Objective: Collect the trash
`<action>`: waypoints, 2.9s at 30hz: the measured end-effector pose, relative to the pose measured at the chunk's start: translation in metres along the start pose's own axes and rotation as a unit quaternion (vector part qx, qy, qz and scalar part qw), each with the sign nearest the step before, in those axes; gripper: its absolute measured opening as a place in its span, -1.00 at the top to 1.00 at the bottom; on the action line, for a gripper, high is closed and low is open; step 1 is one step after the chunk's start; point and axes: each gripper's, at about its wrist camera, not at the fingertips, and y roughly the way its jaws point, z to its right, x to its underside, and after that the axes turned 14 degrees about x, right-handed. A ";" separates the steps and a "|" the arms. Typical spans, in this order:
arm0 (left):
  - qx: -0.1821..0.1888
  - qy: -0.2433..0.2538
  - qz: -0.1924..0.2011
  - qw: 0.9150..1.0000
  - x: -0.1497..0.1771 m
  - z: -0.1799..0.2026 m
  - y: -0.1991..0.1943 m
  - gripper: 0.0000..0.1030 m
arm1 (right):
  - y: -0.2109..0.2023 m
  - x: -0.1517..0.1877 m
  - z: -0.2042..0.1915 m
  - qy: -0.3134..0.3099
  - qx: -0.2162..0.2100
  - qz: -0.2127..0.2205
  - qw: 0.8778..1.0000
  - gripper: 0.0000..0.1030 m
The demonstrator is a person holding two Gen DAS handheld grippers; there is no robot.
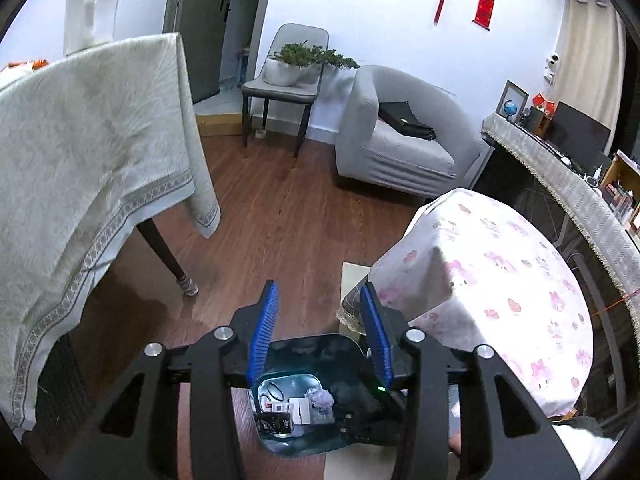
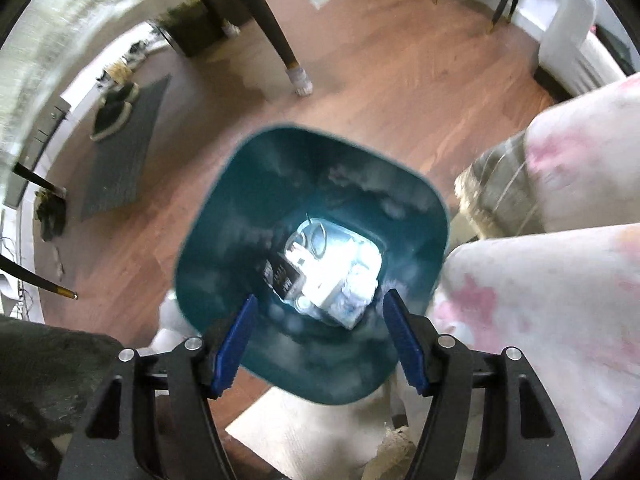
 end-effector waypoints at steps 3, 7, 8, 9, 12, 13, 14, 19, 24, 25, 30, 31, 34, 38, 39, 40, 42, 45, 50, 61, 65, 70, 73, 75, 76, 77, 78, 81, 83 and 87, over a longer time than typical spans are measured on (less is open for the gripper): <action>-0.006 -0.003 0.009 1.000 -0.003 0.005 -0.007 -0.10 | -0.032 -0.001 0.008 0.009 0.000 0.031 0.999 -0.29; -0.017 -0.007 0.026 0.999 -0.003 0.013 -0.023 -0.48 | -0.078 -0.003 0.021 0.028 0.002 0.083 0.996 -0.33; -0.021 -0.008 0.026 0.999 -0.001 0.016 -0.027 -0.50 | -0.088 -0.003 0.024 0.033 0.001 0.097 0.995 -0.38; -0.025 -0.008 0.025 0.999 0.002 0.017 -0.030 -0.52 | -0.099 -0.002 0.028 0.037 0.001 0.110 0.993 -0.46; -0.049 0.003 0.025 0.998 0.012 0.026 -0.040 -0.75 | -0.130 0.004 0.038 0.041 0.010 0.144 0.989 -0.49; -0.056 0.007 0.030 0.998 0.015 0.029 -0.044 -0.80 | -0.136 0.005 0.039 0.042 0.014 0.152 0.987 -0.53; -0.064 0.009 0.036 0.997 0.019 0.034 -0.048 -0.84 | -0.146 0.008 0.043 0.044 0.020 0.165 0.985 -0.57; -0.096 0.034 0.036 0.994 0.032 0.056 -0.054 -0.89 | -0.185 0.021 0.056 0.063 0.030 0.212 0.975 -0.78; -0.117 0.034 0.043 0.992 0.043 0.073 -0.064 -0.90 | -0.220 0.047 0.068 0.078 0.081 0.266 0.957 -0.92; -0.124 0.035 0.048 0.991 0.045 0.075 -0.067 -0.91 | -0.229 0.055 0.072 0.085 0.087 0.278 0.953 -0.93; -0.114 0.036 0.071 0.990 0.059 0.082 -0.076 -0.93 | -0.256 0.097 0.091 0.108 0.125 0.306 0.938 -0.93; -0.112 0.037 0.074 0.990 0.063 0.084 -0.077 -0.93 | -0.258 0.105 0.096 0.116 0.130 0.307 0.936 -0.93; -0.113 0.044 0.083 0.989 0.071 0.089 -0.077 -0.93 | -0.265 0.131 0.114 0.154 0.129 0.307 0.930 -0.93; -0.113 0.057 0.096 0.987 0.081 0.095 -0.078 -0.93 | -0.270 0.164 0.132 0.196 0.140 0.312 0.919 -0.93; -0.115 0.059 0.097 0.987 0.083 0.096 -0.077 -0.93 | -0.269 0.170 0.134 0.203 0.140 0.313 0.917 -0.93; -0.114 0.057 0.097 0.987 0.085 0.095 -0.077 -0.93 | -0.270 0.179 0.138 0.213 0.142 0.313 0.915 -0.93; -0.108 0.049 0.099 0.988 0.088 0.093 -0.076 -0.93 | -0.270 0.192 0.143 0.226 0.141 0.318 0.910 -0.93; -0.110 0.050 0.095 0.988 0.093 0.092 -0.071 -0.93 | -0.271 0.214 0.152 0.251 0.147 0.323 0.901 -0.93; -0.115 0.056 0.079 0.989 0.107 0.094 -0.061 -0.93 | -0.265 0.237 0.154 0.267 0.165 0.324 0.892 -0.93; -0.115 0.053 0.053 0.991 0.129 0.089 -0.046 -0.93 | -0.252 0.247 0.142 0.234 0.173 0.321 0.901 -0.93; -0.116 0.045 0.044 0.991 0.131 0.087 -0.041 -0.93 | -0.251 0.242 0.135 0.211 0.154 0.322 0.910 -0.93; -0.113 0.055 0.026 0.992 0.133 0.092 -0.035 -0.93 | -0.249 0.239 0.130 0.198 0.154 0.315 0.915 -0.93; -0.108 0.055 0.015 0.992 0.135 0.094 -0.030 -0.93 | -0.249 0.239 0.131 0.200 0.152 0.312 0.916 -0.93; -0.105 0.054 0.011 0.993 0.136 0.094 -0.028 -0.93 | -0.248 0.238 0.132 0.201 0.150 0.311 0.917 -0.93; -0.106 0.055 0.011 0.993 0.136 0.095 -0.027 -0.93 | -0.248 0.238 0.132 0.200 0.149 0.310 0.917 -0.93; -0.106 0.056 0.010 0.993 0.137 0.095 -0.027 -0.93 | -0.248 0.238 0.132 0.200 0.149 0.310 0.918 -0.93; -0.106 0.056 0.009 0.993 0.136 0.096 -0.027 -0.93 | -0.248 0.237 0.132 0.200 0.149 0.309 0.918 -0.93; -0.106 0.055 0.009 0.993 0.137 0.096 -0.027 -0.93 | -0.247 0.237 0.133 0.201 0.147 0.307 0.919 -0.93; -0.107 0.052 0.008 0.993 0.137 0.095 -0.026 -0.93 | -0.247 0.237 0.134 0.203 0.146 0.307 0.918 -0.93; -0.108 0.048 0.007 0.993 0.137 0.093 -0.026 -0.93 | -0.247 0.238 0.135 0.206 0.145 0.307 0.918 -0.93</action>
